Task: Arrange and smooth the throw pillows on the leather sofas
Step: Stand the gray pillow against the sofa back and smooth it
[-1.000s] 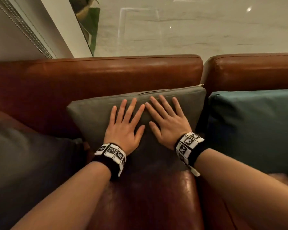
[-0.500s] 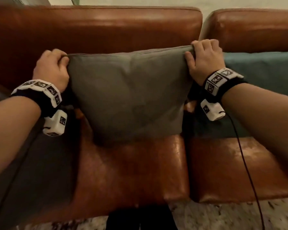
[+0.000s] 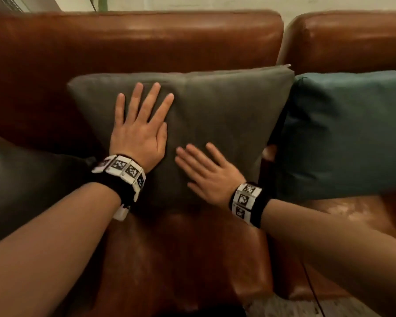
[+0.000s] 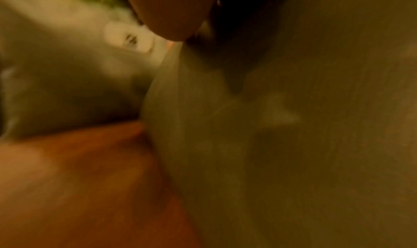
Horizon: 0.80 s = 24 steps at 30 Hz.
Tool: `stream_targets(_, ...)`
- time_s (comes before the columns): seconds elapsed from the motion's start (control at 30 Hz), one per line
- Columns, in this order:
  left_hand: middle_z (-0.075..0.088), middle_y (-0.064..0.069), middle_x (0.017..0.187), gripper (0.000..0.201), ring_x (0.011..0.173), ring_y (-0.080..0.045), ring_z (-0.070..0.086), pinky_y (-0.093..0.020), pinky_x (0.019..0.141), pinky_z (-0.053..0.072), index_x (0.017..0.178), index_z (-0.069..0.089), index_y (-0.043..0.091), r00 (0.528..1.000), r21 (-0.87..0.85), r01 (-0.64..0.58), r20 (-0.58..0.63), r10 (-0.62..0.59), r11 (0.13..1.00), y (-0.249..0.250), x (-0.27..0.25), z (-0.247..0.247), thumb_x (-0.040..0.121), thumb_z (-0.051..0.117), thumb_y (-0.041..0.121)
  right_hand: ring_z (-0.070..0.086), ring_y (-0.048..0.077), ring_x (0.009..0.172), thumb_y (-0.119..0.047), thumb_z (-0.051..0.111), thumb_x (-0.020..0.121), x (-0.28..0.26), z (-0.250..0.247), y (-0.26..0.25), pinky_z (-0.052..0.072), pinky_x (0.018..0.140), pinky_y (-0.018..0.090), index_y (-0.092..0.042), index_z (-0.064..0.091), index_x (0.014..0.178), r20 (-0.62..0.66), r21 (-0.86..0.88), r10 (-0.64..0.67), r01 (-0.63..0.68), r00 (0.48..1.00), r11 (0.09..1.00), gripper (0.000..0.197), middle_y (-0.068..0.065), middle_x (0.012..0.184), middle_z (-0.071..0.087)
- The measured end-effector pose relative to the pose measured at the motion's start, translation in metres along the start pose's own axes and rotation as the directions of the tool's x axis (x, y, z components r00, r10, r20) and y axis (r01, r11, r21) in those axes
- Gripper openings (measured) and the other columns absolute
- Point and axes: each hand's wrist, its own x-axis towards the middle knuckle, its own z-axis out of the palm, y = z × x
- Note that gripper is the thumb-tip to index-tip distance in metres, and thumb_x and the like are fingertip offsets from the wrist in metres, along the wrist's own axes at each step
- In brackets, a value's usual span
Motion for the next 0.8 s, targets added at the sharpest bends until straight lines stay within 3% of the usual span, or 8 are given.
stream_targets(0.1,0.013,-0.001,0.165,0.059,0.152,-0.030,0.006,-0.053,0.122,0.001,0.156,0.019,0.030,1.000,0.012,0.009,-0.016,-0.009,1.000,-0.008,0.002,0.003,0.099,0.034,0.035,0.003,0.021,0.152,-0.026,0.043,0.095,-0.053,0.064,-0.024,-0.006,0.123,0.044,-0.020,0.017,0.157,0.176,-0.088,-0.270,0.289,0.947,0.953,0.067,-0.001,0.164,0.013)
stream_targets(0.2,0.009,-0.001,0.165,0.059,0.152,-0.030,0.003,-0.052,0.122,-0.001,0.156,0.016,0.031,1.000,0.008,0.004,-0.019,-0.004,1.000,-0.006,-0.005,0.005,0.099,0.032,0.037,-0.011,0.023,0.151,-0.021,0.051,0.086,-0.085,0.087,-0.035,-0.021,0.118,0.042,-0.019,0.010,0.157,0.329,-0.104,-0.299,0.349,0.896,0.931,0.082,-0.003,0.164,0.001)
stream_targets(0.33,0.007,-0.003,0.166,0.060,0.152,-0.032,0.002,-0.053,0.121,-0.002,0.157,0.014,0.029,0.999,0.007,0.051,-0.019,-0.051,0.999,-0.010,-0.006,0.006,0.100,0.029,0.041,0.019,0.019,0.147,-0.024,0.057,0.091,-0.070,0.054,-0.011,0.001,0.123,0.034,-0.026,0.028,0.153,0.044,-0.002,-0.089,0.089,0.995,0.996,0.069,-0.006,0.159,0.019)
stream_targets(0.43,0.010,-0.004,0.165,0.062,0.152,-0.034,0.005,-0.055,0.121,0.000,0.157,0.017,0.027,0.997,-0.015,0.077,-0.022,-0.078,0.997,-0.004,-0.008,0.000,0.099,0.032,0.041,0.019,0.025,0.149,-0.043,0.047,0.099,-0.050,0.006,0.045,0.016,0.121,0.044,-0.030,0.033,0.152,-0.089,0.003,0.233,-0.233,0.968,0.972,0.056,-0.004,0.159,0.027)
stream_targets(0.53,0.014,-0.004,0.164,0.064,0.151,-0.035,0.006,-0.056,0.121,0.001,0.156,0.020,0.023,0.997,-0.077,0.072,0.005,-0.072,0.994,0.013,0.008,-0.014,0.096,0.035,0.039,0.011,0.029,0.151,-0.046,0.037,0.101,-0.009,-0.039,0.081,0.012,0.121,0.054,-0.023,0.028,0.155,-0.038,0.038,0.405,-0.404,0.913,0.914,0.059,0.004,0.162,0.023)
stream_targets(0.67,0.011,0.003,0.165,0.065,0.152,-0.028,0.003,-0.058,0.120,-0.002,0.156,0.011,0.022,0.982,-0.078,0.083,0.173,-0.069,0.993,0.030,0.054,-0.022,0.098,0.021,0.049,0.011,0.023,0.151,-0.052,0.027,0.101,0.077,-0.064,0.110,0.003,0.122,0.051,-0.023,0.015,0.157,0.165,0.106,0.466,-0.485,0.869,0.868,0.064,0.004,0.164,0.017)
stream_targets(0.73,0.019,0.001,0.162,0.065,0.150,-0.028,0.012,-0.058,0.119,0.000,0.155,0.015,0.022,0.973,-0.045,0.089,0.220,-0.077,0.995,0.026,0.072,-0.020,0.098,0.023,0.052,0.021,0.023,0.148,-0.055,0.033,0.099,0.107,-0.067,0.126,0.008,0.121,0.049,-0.022,0.020,0.155,0.267,0.128,0.475,-0.520,0.838,0.845,0.066,0.004,0.159,0.027)
stream_targets(0.8,0.039,-0.002,0.148,0.058,0.140,-0.027,0.032,-0.056,0.118,0.008,0.149,0.030,0.023,0.973,-0.061,0.095,0.218,-0.080,0.994,0.019,0.083,-0.024,0.098,0.031,0.051,0.044,0.024,0.133,-0.055,0.042,0.096,0.121,-0.071,0.137,0.023,0.115,0.044,-0.022,0.043,0.144,0.328,0.151,0.468,-0.535,0.821,0.831,0.058,0.004,0.141,0.051)
